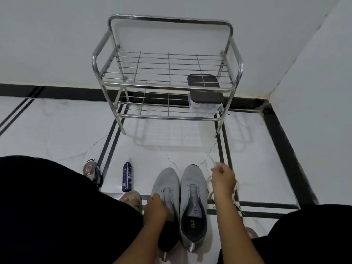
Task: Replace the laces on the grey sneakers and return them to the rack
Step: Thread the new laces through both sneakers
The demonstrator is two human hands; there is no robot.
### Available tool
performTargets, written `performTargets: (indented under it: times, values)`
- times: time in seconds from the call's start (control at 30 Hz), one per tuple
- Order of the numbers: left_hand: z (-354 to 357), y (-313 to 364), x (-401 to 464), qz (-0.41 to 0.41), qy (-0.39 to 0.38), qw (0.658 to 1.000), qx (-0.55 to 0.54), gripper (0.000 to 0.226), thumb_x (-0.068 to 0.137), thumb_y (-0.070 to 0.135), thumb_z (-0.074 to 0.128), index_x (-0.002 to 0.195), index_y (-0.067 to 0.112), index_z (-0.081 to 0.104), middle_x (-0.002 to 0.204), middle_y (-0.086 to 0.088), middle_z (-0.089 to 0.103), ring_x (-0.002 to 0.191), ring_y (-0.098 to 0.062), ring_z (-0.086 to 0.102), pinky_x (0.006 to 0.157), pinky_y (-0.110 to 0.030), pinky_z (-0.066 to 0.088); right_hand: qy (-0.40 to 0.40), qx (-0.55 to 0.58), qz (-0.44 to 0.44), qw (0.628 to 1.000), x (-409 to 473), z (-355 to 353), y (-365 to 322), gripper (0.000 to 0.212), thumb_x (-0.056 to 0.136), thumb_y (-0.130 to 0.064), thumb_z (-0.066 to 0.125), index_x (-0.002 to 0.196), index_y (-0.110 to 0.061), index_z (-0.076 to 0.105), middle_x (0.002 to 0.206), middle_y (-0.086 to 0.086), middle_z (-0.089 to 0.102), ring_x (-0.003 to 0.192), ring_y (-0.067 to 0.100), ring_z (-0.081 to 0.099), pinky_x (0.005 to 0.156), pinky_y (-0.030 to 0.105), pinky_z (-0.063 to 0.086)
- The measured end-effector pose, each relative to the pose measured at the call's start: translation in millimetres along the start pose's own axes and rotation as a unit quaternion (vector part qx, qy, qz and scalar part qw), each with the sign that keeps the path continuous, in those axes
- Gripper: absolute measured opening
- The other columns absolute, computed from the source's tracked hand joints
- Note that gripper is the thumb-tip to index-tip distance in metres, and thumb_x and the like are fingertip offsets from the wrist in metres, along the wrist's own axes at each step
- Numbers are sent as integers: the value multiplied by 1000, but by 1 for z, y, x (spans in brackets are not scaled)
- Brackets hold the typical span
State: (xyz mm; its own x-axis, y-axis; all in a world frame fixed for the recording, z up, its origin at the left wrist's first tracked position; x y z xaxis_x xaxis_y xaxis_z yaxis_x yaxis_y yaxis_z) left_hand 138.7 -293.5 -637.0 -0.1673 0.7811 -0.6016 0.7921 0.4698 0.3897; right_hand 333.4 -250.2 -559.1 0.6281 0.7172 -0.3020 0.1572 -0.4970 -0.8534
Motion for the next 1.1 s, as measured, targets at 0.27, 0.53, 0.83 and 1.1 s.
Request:
performTargets:
  times: [0.27,0.53,0.83,1.1]
  values:
    - [10,2,28,-41,59,997,-12,43,92,51,43,114,15,52,122,-11,52,114,-32,52,92,-38,45,-164,-62,51,983,4,70,29,15,95,-11,51,86,-13,63,82,7,69,63,16,62,66,36,57]
    - [11,-3,40,-42,95,994,-20,24,90,41,50,97,20,61,101,-1,64,94,-20,62,76,-32,51,-276,-234,-49,931,-20,118,78,11,90,-18,61,86,-20,72,90,-6,69,82,8,60,68,7,42]
    - [11,-8,37,-35,126,989,-72,19,89,34,54,84,22,67,89,4,66,80,-15,62,65,-27,45,-267,-428,-195,841,-23,132,85,20,92,-27,48,90,-18,66,105,2,57,98,22,54,78,32,42]
    - [12,-7,35,-3,118,989,-84,19,89,35,55,82,21,66,88,3,67,81,-16,63,68,-29,47,-171,-295,-79,937,-35,133,95,12,87,-23,62,79,-23,70,98,-3,61,97,21,56,85,36,45]
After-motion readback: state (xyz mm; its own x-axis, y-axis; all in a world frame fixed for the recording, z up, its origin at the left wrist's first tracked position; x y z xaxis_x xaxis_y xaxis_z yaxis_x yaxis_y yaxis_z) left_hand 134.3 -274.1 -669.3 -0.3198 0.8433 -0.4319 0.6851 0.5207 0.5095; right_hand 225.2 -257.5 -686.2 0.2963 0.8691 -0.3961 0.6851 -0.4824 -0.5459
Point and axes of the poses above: each hand's wrist, its own x-axis towards the middle knuckle, its own z-axis out of the palm, y = z × x, the point moved 1 cm from there along x, towards the middle knuckle
